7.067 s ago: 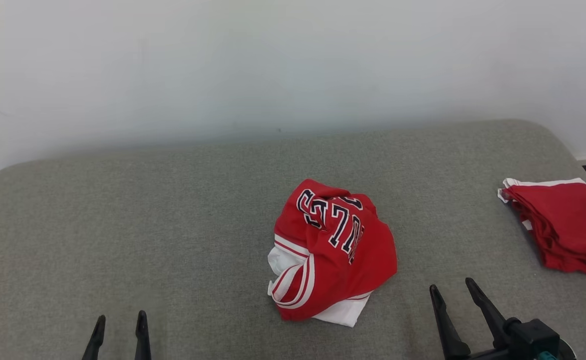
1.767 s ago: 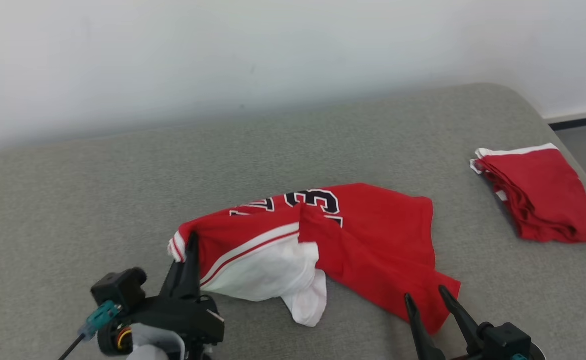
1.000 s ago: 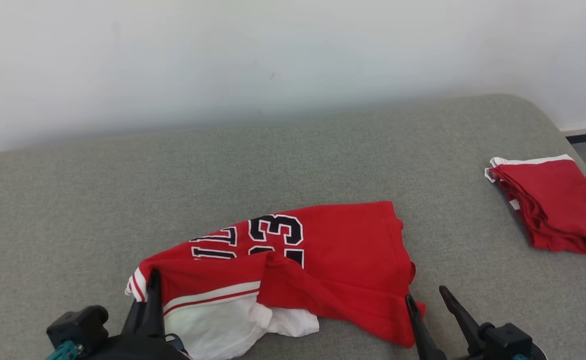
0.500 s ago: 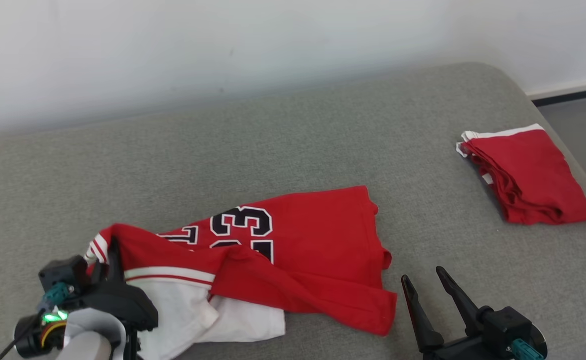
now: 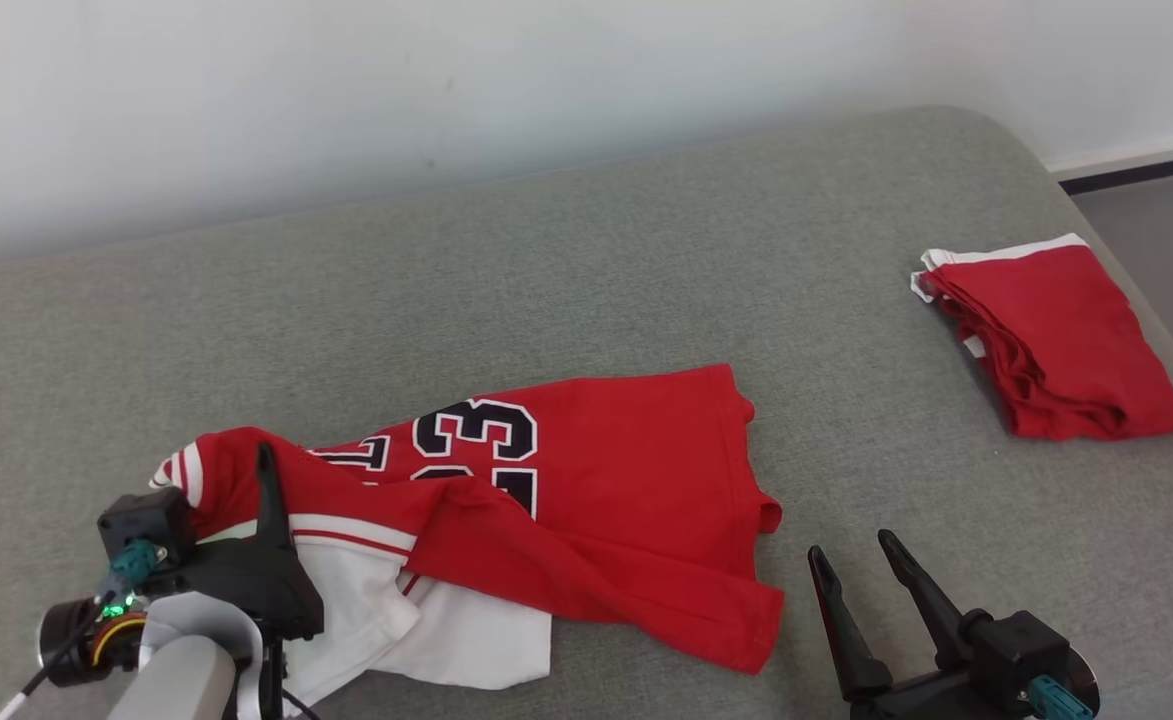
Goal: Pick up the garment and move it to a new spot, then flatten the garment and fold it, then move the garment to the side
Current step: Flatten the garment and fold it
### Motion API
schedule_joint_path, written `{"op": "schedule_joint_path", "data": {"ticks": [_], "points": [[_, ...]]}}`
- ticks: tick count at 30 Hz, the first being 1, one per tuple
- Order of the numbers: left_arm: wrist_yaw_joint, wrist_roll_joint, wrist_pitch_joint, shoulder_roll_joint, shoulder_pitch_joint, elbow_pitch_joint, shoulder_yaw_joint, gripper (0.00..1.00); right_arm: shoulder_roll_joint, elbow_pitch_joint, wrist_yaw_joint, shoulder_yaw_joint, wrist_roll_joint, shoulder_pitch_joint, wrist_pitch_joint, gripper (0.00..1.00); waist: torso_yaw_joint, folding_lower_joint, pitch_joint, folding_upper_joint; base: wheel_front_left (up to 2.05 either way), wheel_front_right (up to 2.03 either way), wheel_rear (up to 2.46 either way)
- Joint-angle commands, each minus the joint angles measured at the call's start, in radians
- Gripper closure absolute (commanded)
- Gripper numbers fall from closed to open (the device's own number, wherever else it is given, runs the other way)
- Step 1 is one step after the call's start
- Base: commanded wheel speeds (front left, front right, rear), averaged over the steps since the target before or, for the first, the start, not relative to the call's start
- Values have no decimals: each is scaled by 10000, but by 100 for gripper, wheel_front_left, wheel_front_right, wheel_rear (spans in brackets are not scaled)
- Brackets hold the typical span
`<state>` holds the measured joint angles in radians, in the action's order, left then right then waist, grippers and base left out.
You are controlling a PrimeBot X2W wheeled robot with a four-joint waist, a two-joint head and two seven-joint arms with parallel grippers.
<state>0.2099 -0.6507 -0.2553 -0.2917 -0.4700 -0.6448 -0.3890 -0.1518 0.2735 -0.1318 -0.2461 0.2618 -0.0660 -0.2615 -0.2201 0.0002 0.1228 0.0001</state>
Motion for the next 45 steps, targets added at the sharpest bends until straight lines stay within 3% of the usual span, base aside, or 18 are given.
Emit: {"op": "schedule_joint_path", "data": {"ticks": [1, 9, 19, 23, 34, 45], "points": [[-74, 138, -71, 37, 171, -7, 5, 0, 14, 5, 28, 22, -41, 19, -46, 0, 153, -2, -100, -1, 0, 0, 0], [-240, 313, -114, 124, 1498, 1238, 305, 0, -9, -25, 28, 173, -53, 300, -46, 0, 817, -2, -526, -1, 0, 0, 0], [259, 1229, -99, 224, 3808, 3860, 836, 0, -116, -64, 28, 402, -78, 585, -13, 0, 1307, -2, -877, -1, 0, 0, 0], [266, 1759, -98, 386, 4574, 4916, 1082, 0, -143, -81, 28, 477, -54, 727, 36, 0, 1404, -2, -948, -1, 0, 0, 0], [-726, 3168, -101, 1211, 6587, 6735, 2354, 0, -109, -5, 30, 505, 135, 1111, 560, 0, 1672, -2, -1193, -1, 0, 0, 0], [-2028, 4000, -101, 1900, 7330, 6549, 3802, 0, 86, 253, 28, 572, 222, 1442, 848, 0, 1859, -2, -1556, -1, 0, 0, 0]]}}
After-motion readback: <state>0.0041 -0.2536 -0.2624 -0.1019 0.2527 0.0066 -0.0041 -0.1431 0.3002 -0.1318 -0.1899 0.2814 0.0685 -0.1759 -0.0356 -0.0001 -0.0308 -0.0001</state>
